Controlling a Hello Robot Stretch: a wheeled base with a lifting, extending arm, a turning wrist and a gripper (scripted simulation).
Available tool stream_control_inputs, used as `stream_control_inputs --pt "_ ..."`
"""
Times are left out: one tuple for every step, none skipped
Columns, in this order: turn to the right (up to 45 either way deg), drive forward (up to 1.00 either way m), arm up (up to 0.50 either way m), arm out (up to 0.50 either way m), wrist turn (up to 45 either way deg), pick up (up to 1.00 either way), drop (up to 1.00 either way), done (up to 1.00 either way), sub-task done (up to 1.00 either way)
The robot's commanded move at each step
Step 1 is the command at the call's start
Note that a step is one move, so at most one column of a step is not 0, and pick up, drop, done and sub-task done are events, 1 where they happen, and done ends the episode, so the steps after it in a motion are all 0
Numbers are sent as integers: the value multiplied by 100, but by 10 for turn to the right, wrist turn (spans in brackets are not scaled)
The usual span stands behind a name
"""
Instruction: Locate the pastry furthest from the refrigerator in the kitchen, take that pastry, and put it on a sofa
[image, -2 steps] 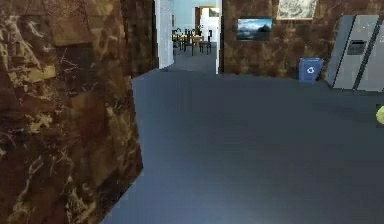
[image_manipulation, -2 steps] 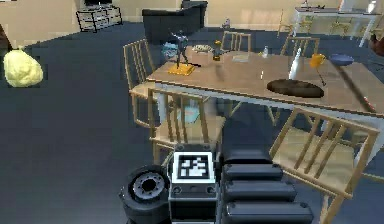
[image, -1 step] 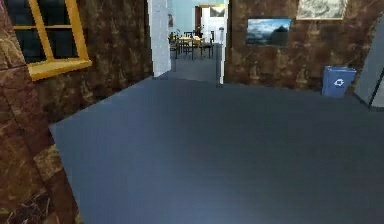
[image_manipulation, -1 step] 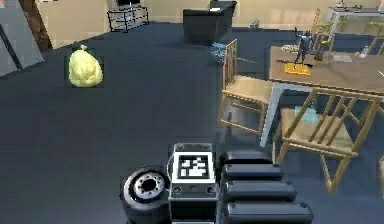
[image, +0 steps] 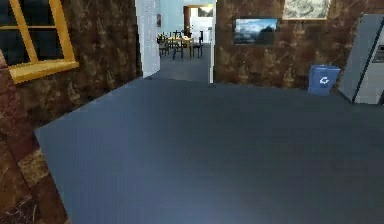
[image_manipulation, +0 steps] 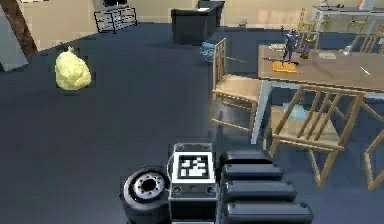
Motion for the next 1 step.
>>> stream_control_inputs --pt "0 80 0 0 0 0 0 0 0"
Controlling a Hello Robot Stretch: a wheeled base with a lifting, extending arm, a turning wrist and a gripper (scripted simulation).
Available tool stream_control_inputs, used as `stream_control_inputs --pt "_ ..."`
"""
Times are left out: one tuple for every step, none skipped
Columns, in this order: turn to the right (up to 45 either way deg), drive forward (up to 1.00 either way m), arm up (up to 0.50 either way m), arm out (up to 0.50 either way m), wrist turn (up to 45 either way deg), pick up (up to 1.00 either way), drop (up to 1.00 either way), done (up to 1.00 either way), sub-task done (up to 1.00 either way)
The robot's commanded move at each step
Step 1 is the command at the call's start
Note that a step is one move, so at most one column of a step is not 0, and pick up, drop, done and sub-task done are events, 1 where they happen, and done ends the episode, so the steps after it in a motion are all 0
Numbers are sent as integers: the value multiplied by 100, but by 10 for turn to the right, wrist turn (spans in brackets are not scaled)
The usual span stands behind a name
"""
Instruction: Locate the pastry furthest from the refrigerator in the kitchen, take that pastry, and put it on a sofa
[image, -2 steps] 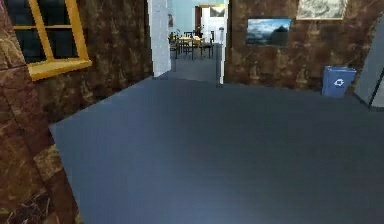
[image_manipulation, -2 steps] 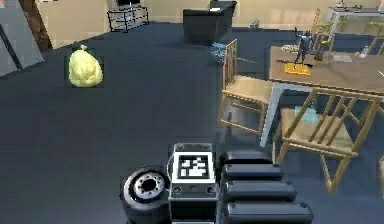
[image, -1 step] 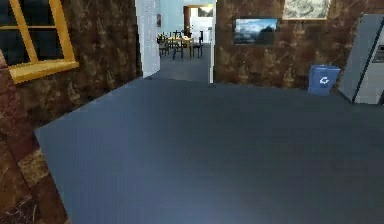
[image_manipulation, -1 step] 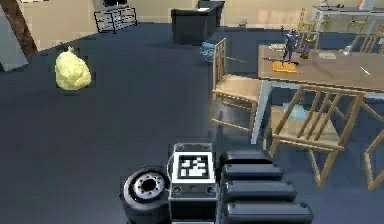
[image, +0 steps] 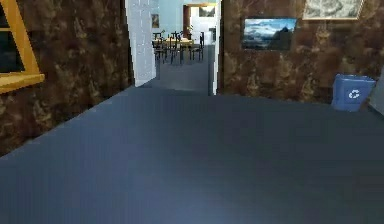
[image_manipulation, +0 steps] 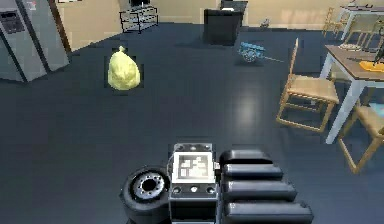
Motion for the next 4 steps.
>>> stream_control_inputs --pt "-30 0 0 0 0 0 0 0 0" --pt "0 100 0 0 0 0 0 0 0" --pt "0 100 0 0 0 0 0 0 0" --pt "0 100 0 0 0 0 0 0 0"
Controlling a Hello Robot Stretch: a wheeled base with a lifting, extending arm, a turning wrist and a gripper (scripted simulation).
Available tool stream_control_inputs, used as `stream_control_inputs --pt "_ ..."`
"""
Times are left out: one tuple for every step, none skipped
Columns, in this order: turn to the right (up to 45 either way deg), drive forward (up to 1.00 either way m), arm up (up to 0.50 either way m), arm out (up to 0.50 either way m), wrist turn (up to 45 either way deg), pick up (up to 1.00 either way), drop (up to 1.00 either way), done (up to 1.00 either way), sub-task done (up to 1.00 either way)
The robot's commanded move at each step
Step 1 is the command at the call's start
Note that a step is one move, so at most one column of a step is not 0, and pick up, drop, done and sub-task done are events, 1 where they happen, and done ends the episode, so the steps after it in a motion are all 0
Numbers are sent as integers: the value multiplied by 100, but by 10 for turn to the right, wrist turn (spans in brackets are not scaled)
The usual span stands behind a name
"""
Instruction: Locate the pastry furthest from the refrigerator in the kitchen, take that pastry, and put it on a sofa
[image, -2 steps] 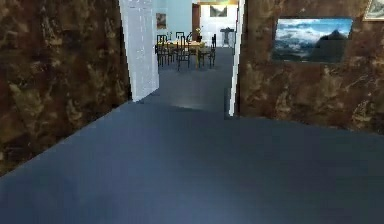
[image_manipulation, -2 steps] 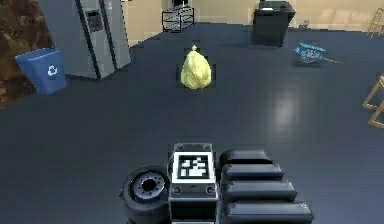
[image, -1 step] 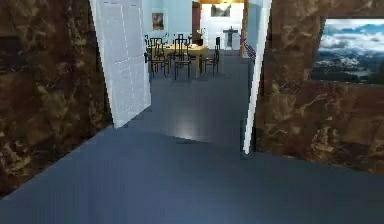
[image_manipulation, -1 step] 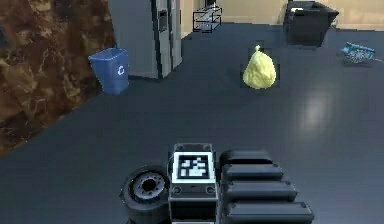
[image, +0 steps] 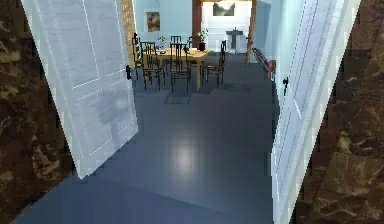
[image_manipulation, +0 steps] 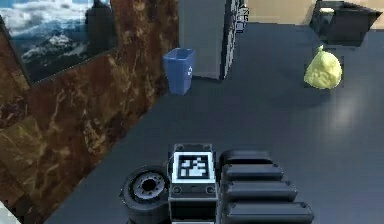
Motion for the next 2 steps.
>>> stream_control_inputs --pt "-30 0 0 0 0 0 0 0 0" --pt "0 90 0 0 0 0 0 0 0"
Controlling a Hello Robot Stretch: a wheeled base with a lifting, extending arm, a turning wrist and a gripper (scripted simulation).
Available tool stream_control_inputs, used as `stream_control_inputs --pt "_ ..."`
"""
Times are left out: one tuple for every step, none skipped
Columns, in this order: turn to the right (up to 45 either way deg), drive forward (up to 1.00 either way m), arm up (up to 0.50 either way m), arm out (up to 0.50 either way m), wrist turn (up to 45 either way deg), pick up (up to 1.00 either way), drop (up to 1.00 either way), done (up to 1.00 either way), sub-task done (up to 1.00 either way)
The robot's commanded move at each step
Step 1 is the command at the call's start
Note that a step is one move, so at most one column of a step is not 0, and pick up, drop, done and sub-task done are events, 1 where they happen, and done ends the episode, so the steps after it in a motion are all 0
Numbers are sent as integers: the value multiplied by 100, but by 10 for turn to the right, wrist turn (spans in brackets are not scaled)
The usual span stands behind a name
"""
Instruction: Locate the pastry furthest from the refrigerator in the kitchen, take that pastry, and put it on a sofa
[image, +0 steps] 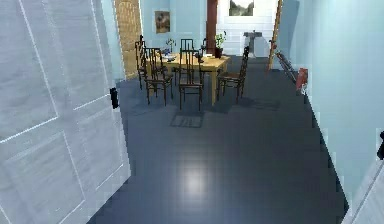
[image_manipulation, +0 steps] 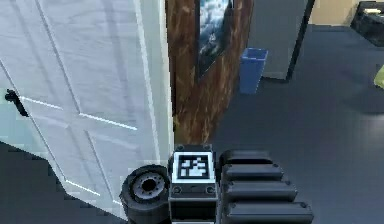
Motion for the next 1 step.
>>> stream_control_inputs --pt "90 0 0 0 0 0 0 0 0"
